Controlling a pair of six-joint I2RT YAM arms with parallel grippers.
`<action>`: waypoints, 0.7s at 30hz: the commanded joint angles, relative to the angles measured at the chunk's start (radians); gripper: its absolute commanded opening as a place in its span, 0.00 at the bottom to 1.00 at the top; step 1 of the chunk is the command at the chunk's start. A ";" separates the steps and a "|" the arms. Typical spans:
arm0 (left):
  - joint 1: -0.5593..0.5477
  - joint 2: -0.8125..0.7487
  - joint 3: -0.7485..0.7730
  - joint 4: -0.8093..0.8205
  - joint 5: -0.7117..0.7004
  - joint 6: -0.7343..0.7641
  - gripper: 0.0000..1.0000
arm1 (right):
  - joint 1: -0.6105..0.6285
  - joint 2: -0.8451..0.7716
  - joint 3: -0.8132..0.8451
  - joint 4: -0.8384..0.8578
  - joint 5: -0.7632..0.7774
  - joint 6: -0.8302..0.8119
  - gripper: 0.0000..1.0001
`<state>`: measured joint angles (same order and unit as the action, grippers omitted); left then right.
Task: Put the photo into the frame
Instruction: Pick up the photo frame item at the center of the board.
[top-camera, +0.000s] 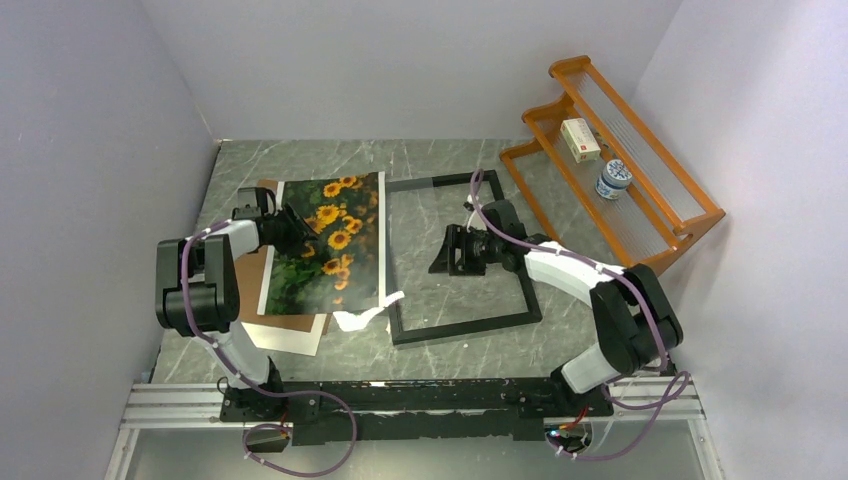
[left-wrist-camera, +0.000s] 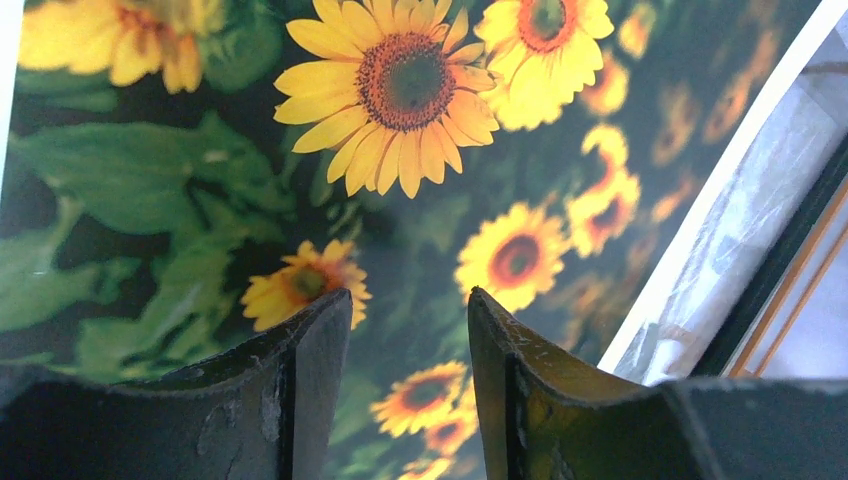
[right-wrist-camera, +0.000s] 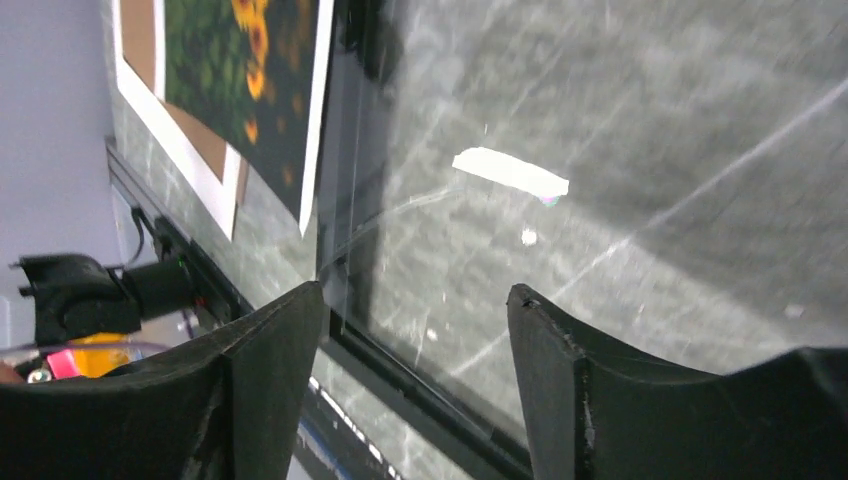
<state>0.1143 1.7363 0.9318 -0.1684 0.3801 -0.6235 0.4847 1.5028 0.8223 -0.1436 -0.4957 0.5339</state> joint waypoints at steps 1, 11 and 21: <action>-0.006 0.053 0.006 -0.050 -0.072 0.043 0.53 | -0.030 0.047 0.010 0.253 -0.001 0.085 0.75; -0.010 0.060 0.012 -0.095 -0.133 0.064 0.52 | -0.049 0.243 0.146 0.253 0.138 0.122 0.83; -0.009 0.065 0.013 -0.116 -0.180 0.060 0.51 | -0.058 0.379 0.155 0.478 -0.098 0.194 0.80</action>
<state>0.1032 1.7515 0.9619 -0.2016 0.3382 -0.6094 0.4335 1.8664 0.9752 0.1677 -0.4797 0.6838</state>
